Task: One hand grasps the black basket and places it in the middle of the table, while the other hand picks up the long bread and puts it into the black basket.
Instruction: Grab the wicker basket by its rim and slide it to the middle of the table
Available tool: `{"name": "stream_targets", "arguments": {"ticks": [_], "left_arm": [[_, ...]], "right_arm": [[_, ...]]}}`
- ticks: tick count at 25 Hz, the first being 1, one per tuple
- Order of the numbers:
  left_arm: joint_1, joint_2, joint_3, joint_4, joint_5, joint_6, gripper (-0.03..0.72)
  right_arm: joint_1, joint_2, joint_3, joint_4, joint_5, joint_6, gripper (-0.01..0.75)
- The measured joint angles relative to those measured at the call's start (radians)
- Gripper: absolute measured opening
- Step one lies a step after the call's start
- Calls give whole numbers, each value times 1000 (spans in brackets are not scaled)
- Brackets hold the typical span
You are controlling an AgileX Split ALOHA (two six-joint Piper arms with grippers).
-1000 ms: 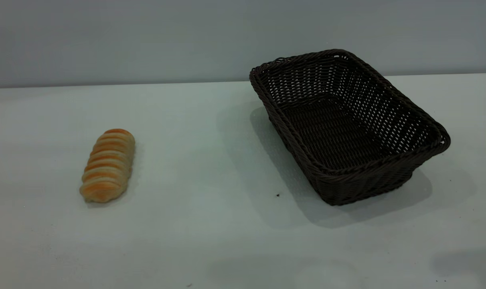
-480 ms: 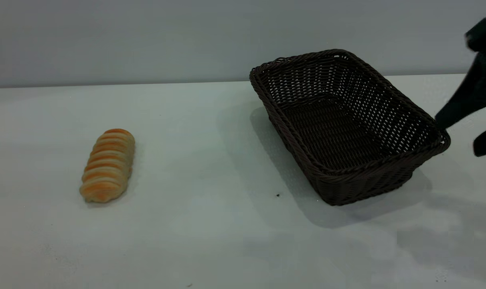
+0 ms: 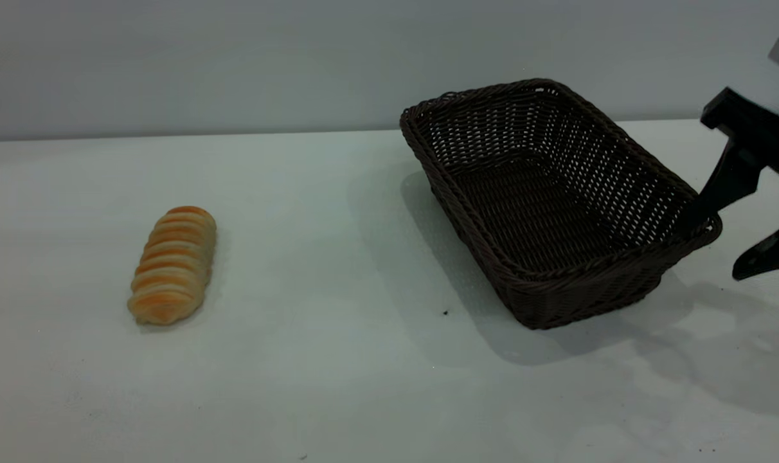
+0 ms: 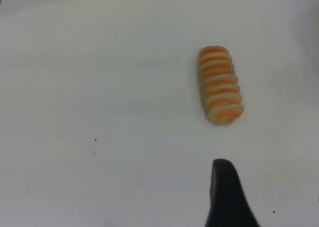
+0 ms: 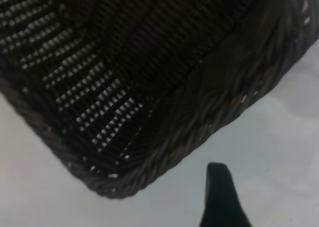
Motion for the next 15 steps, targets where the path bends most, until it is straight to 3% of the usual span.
{"name": "stream_targets", "arguments": {"ticks": [15], "left_arm": [[0, 0, 0, 0, 0, -2, 466]], "right_arm": [[0, 27, -3, 105, -91, -4, 504]]}}
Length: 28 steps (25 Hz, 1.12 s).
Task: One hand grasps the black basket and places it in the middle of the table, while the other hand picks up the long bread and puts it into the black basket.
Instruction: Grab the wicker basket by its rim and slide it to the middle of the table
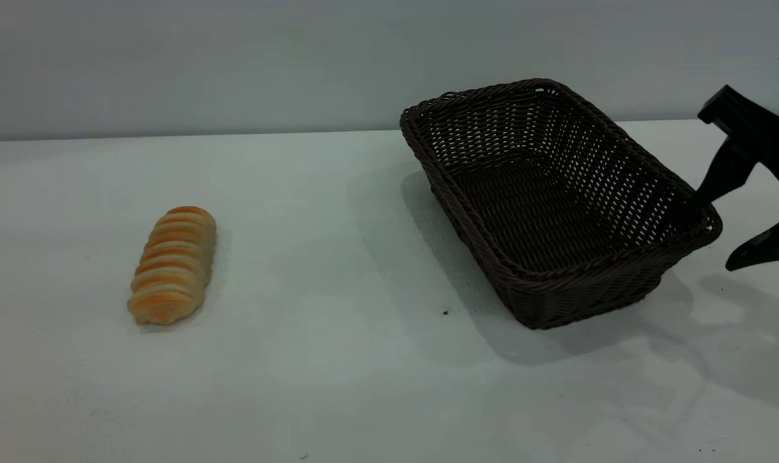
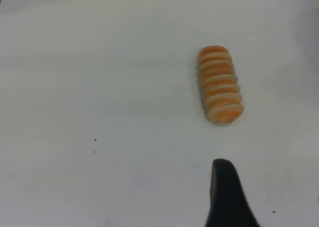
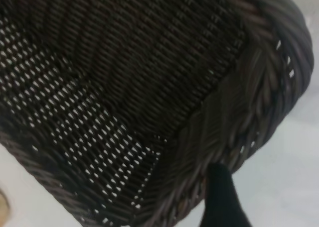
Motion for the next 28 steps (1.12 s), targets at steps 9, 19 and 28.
{"name": "stream_targets", "arguments": {"ticks": [9, 19, 28], "left_arm": [[0, 0, 0, 0, 9, -6, 466], [0, 0, 0, 0, 11, -6, 466], [0, 0, 0, 0, 17, -6, 466]], "right_arm": [[9, 89, -58, 16, 3, 0, 504], [17, 181, -90, 50, -36, 0, 505], [98, 338, -241, 50, -34, 12, 363]]}}
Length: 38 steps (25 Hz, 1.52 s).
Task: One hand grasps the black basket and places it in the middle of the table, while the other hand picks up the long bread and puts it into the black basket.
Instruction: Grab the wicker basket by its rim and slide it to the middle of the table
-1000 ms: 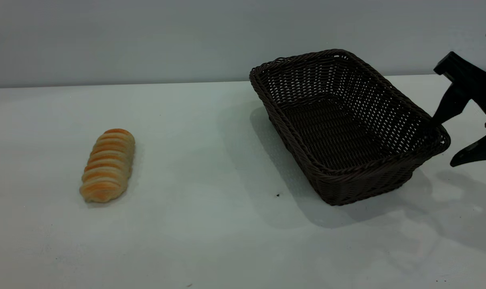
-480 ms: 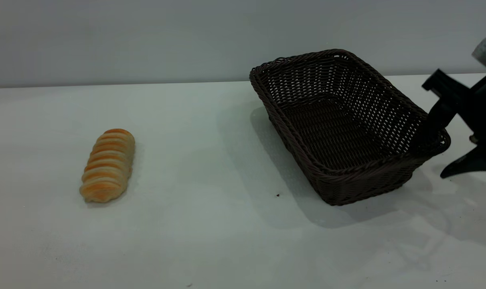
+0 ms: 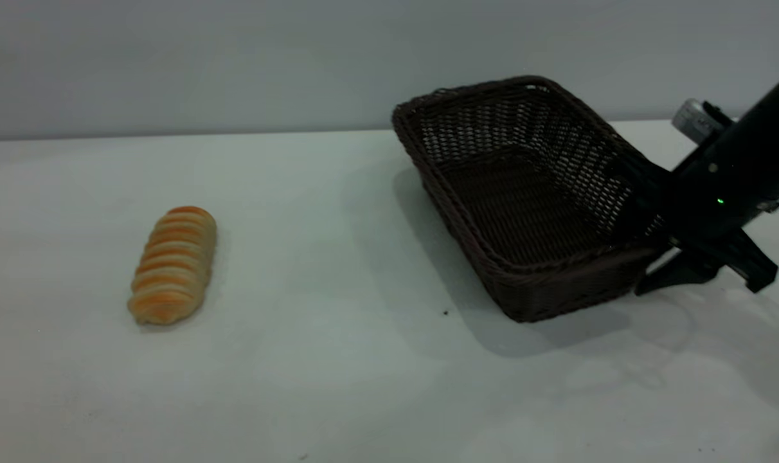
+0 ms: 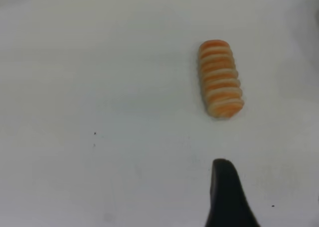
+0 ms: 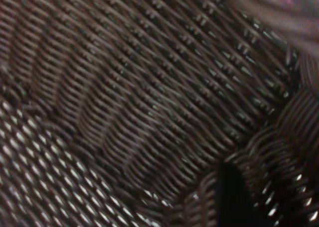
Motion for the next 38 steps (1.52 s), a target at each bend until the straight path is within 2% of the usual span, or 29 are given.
{"name": "stream_targets", "arguments": {"ticks": [4, 10, 15, 18, 22, 27, 33, 38], "left_arm": [[0, 0, 0, 0, 9, 0, 466], [0, 0, 0, 0, 13, 0, 466], [0, 0, 1, 0, 21, 0, 466], [0, 0, 1, 0, 22, 0, 466], [0, 0, 1, 0, 23, 0, 466], [0, 0, 1, -1, 27, 0, 466], [0, 0, 1, -1, 29, 0, 466], [0, 0, 1, -1, 29, 0, 466]], "right_arm": [[0, -4, -17, -2, 12, 23, 132], [2, -30, -56, -276, 130, 30, 129], [2, -30, -234, -608, 337, 177, 129], [2, -26, -348, -708, 445, 205, 129], [14, 18, -482, -746, 518, 200, 129], [84, 110, -617, -743, 555, 187, 129], [149, 224, -743, -719, 602, 159, 129], [155, 276, -788, -718, 612, 143, 129]]}}
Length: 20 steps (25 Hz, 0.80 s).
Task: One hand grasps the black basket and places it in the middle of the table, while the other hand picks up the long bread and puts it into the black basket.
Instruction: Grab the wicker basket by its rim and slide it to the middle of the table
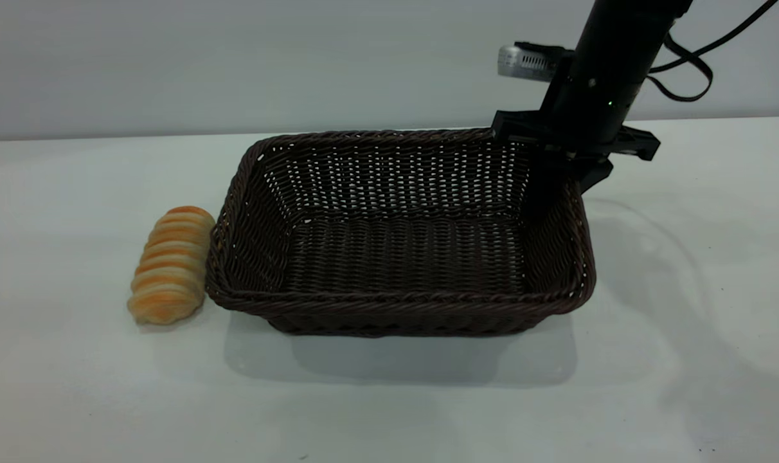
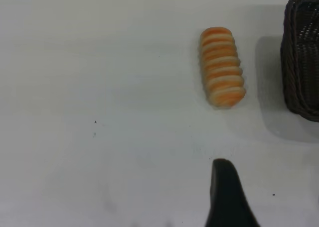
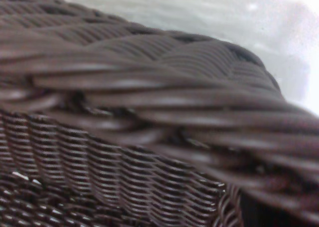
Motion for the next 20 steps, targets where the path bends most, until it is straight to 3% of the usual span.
{"name": "stream_targets", "arguments": {"ticks": [8, 16, 20], "left_arm": [[0, 0, 0, 0, 2, 0, 466], [0, 0, 0, 0, 5, 0, 466], [0, 0, 0, 0, 8, 0, 466]], "right_arm": [[2, 4, -16, -4, -24, -21, 159], [4, 4, -109, -36, -9, -21, 456], [-7, 4, -193, -80, 64, -7, 511]]}}
